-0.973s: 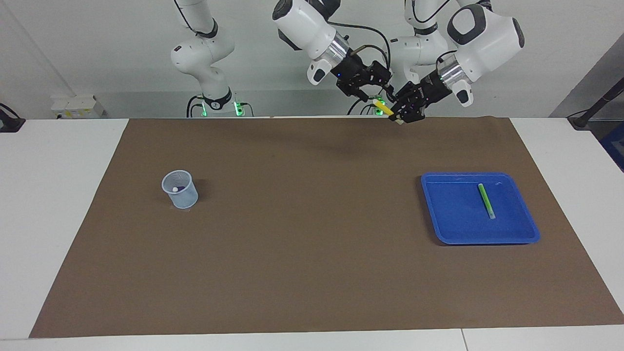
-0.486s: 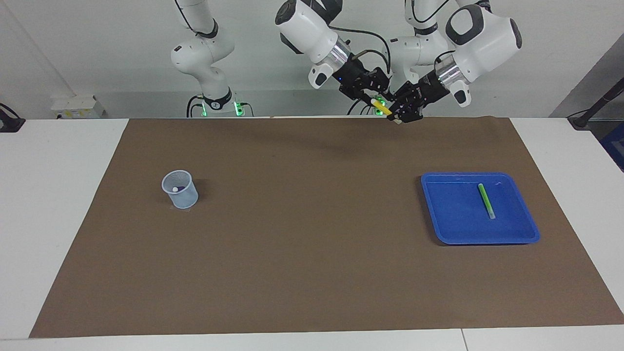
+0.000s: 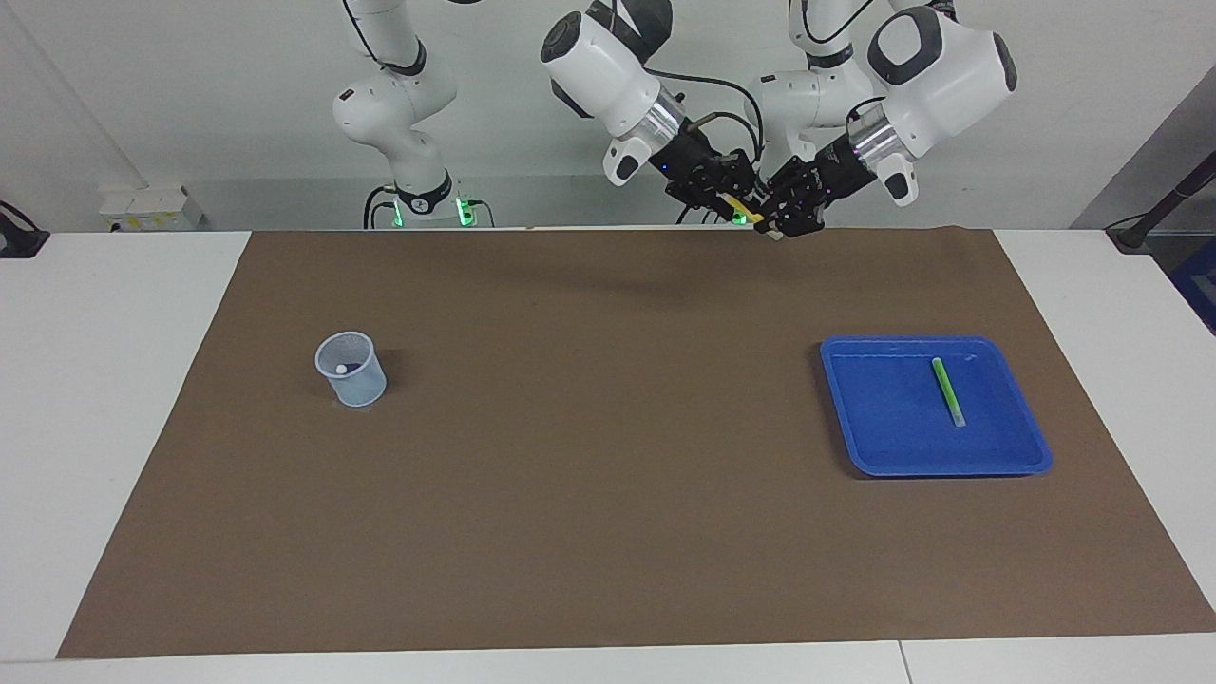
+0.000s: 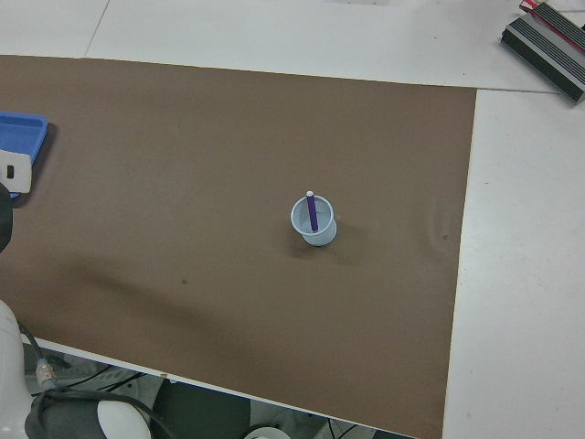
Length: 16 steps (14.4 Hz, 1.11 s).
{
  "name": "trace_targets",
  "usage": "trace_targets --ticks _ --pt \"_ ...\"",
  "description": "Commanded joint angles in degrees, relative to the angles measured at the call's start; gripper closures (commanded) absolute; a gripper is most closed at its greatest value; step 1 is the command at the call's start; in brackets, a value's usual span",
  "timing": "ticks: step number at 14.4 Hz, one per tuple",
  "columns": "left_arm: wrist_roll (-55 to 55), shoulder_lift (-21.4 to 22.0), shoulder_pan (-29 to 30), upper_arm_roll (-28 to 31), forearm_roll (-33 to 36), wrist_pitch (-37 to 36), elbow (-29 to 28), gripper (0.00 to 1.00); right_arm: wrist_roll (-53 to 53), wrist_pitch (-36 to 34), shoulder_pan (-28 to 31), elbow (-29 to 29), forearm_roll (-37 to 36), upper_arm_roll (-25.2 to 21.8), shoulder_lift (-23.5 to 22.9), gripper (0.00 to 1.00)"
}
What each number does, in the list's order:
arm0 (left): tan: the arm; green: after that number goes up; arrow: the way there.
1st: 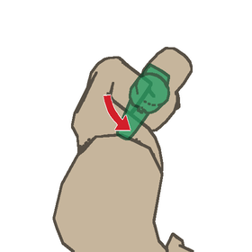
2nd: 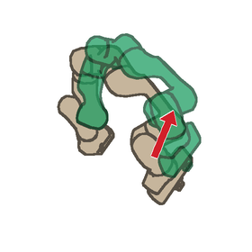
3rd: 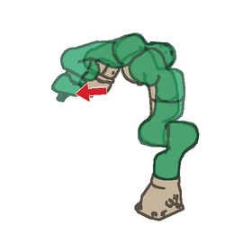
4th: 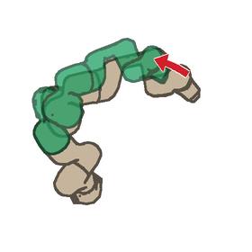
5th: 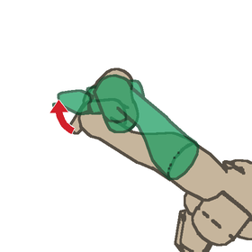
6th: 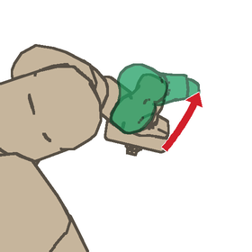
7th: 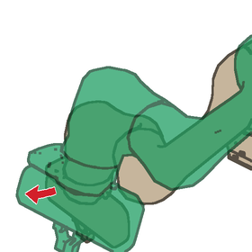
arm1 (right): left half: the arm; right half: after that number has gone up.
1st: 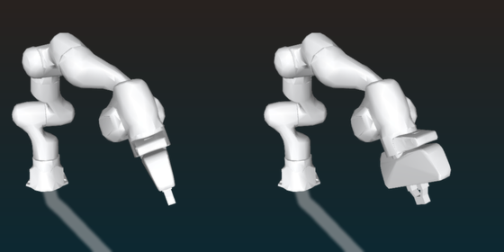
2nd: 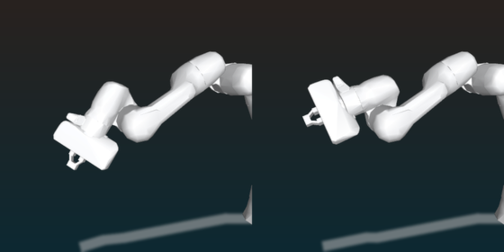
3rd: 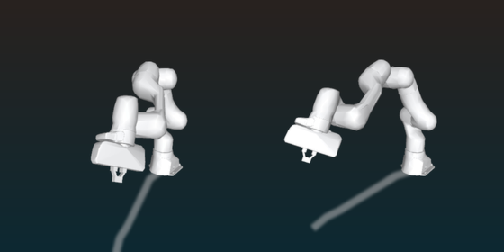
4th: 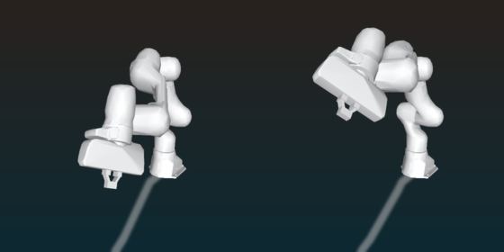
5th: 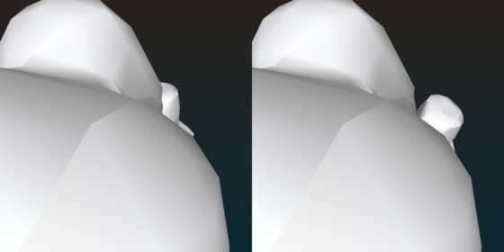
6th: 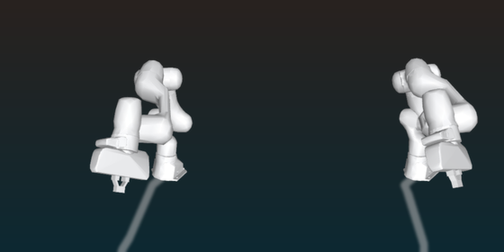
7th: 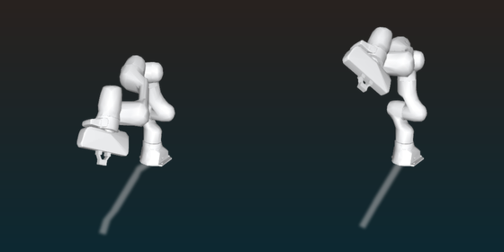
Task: Transfer and insert pens with both arms
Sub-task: 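Grasp the yellow pen tip with the right gripper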
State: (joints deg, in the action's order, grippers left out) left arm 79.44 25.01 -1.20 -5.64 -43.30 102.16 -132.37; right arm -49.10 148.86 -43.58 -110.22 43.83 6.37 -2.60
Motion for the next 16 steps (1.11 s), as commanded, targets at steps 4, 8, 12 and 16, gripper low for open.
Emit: trace_targets --ticks 4,8,12,16 --pt "1.1 2.2 -1.1 0.2 -1.0 0.7 -1.9 1.0 1.5 0.9 -1.1 -0.3 1.0 -0.1 0.2 0.5" --pt "1.1 2.2 -1.2 0.2 -1.0 0.6 -2.0 1.0 1.6 0.7 -1.0 -0.3 1.0 -0.1 0.2 0.95" --pt "1.1 2.2 -1.5 0.2 -1.0 0.5 -2.1 1.0 1.6 0.6 -0.3 -0.3 1.1 -0.1 0.1 1.0" --pt "0.8 2.2 -1.8 0.2 -1.0 0.4 -2.1 1.0 1.5 0.6 -0.1 -0.3 1.1 -0.1 0.1 1.0"
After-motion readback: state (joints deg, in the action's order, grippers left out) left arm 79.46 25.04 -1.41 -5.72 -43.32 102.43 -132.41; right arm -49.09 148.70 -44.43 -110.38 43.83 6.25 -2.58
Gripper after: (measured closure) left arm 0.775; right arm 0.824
